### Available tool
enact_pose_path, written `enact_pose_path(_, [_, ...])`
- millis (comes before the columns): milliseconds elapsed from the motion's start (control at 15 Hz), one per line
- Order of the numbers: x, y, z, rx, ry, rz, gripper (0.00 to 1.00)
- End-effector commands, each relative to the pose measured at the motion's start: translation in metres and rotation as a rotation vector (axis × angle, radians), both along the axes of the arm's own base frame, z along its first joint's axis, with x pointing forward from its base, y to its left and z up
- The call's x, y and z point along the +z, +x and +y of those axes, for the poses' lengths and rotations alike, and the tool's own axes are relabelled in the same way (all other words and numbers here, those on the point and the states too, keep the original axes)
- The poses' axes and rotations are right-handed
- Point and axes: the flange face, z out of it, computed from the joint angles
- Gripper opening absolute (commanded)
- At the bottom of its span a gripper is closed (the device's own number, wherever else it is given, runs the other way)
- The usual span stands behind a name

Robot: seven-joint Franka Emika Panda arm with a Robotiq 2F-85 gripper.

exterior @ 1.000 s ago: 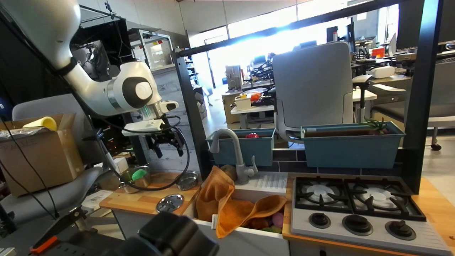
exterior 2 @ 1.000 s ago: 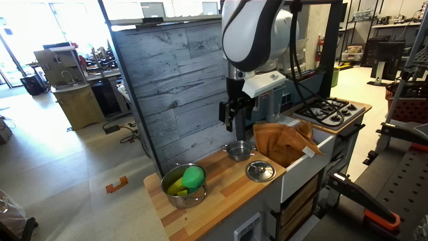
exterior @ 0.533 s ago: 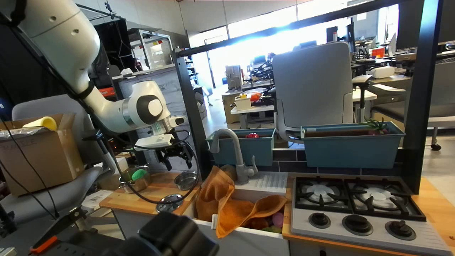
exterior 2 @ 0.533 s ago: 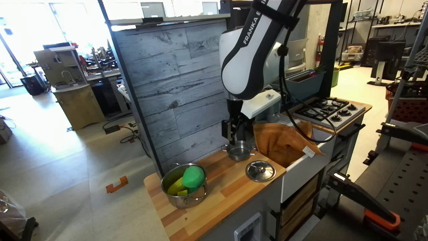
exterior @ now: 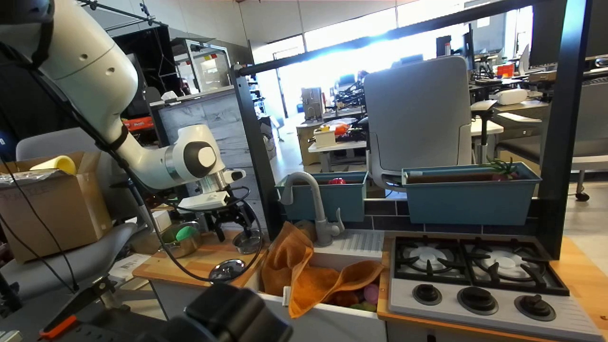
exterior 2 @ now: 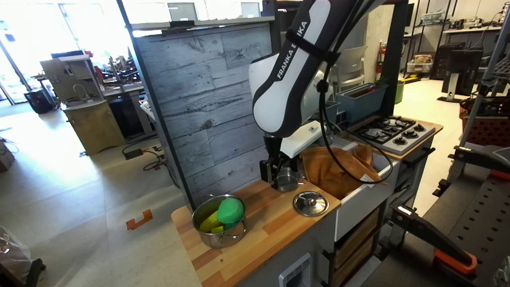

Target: Move the right pot to the left of the lid, then hang the towel on the black rod, lastly, put the yellow plushie in the right pot

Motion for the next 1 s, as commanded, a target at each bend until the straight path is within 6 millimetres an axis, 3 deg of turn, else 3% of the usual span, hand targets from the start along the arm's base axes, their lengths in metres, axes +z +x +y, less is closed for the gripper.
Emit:
enact_pose_path(0, [-0.015, 0.009, 0.005, 0.014, -0.045, 0.022, 1.00])
enact_pose_path(200, [-0.024, 0.013, 0.007, 0.021, -0.053, 0.028, 1.00])
enact_pose_path(267, [-0.025, 0.014, 0.004, 0.024, -0.057, 0.031, 0.75])
enact_pose_path(333, [-0.026, 0.015, 0.004, 0.028, -0.062, 0.033, 0.74])
enact_pose_path(933, [-0.023, 0.018, 0.007, 0.089, -0.070, 0.026, 0.06])
